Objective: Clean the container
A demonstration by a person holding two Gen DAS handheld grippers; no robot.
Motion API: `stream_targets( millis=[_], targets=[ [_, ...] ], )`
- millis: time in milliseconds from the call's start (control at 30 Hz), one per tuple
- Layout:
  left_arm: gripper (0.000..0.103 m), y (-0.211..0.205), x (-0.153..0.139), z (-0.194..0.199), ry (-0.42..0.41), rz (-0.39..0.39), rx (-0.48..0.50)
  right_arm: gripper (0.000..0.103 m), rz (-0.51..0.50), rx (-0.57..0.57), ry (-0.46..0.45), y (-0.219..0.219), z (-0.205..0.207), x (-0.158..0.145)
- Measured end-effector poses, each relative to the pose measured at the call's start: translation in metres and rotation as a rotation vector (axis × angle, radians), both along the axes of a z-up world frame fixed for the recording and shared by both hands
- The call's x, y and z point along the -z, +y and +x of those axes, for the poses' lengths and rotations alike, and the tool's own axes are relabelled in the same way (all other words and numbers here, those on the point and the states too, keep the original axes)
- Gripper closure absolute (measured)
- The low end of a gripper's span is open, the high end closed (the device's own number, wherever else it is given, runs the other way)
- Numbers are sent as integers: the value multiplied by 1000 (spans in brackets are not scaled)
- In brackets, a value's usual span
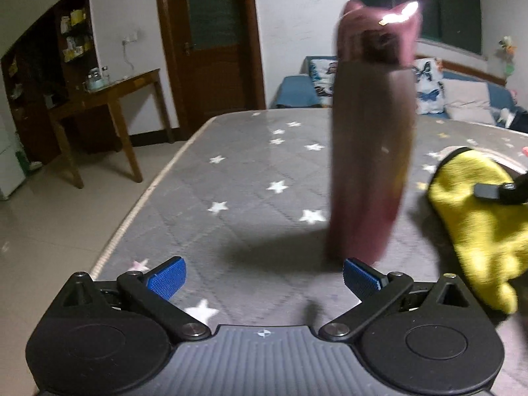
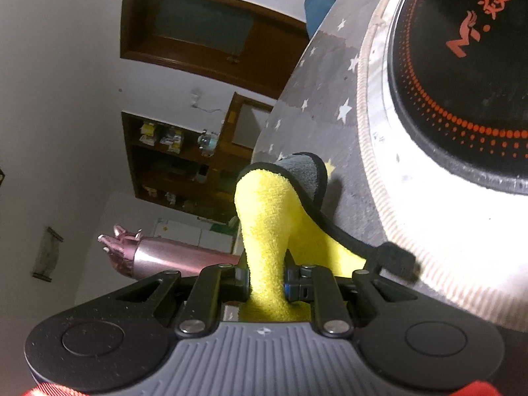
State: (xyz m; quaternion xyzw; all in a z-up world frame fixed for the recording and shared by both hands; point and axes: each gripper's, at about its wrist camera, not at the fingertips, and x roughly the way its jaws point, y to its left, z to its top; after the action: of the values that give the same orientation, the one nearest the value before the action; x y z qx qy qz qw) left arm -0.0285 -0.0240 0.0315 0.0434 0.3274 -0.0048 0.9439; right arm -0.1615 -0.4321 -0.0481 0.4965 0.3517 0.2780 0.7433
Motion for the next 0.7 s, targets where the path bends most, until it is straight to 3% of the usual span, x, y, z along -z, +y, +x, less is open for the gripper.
stream_targets(
  millis=[433, 700],
  targets=[
    [0, 42, 18, 27, 20, -173, -118, 86, -69, 33, -11, 8, 7, -4],
    [0, 37, 26, 33, 6, -117, -147, 86, -77, 39, -12, 7, 8, -2]
  ],
)
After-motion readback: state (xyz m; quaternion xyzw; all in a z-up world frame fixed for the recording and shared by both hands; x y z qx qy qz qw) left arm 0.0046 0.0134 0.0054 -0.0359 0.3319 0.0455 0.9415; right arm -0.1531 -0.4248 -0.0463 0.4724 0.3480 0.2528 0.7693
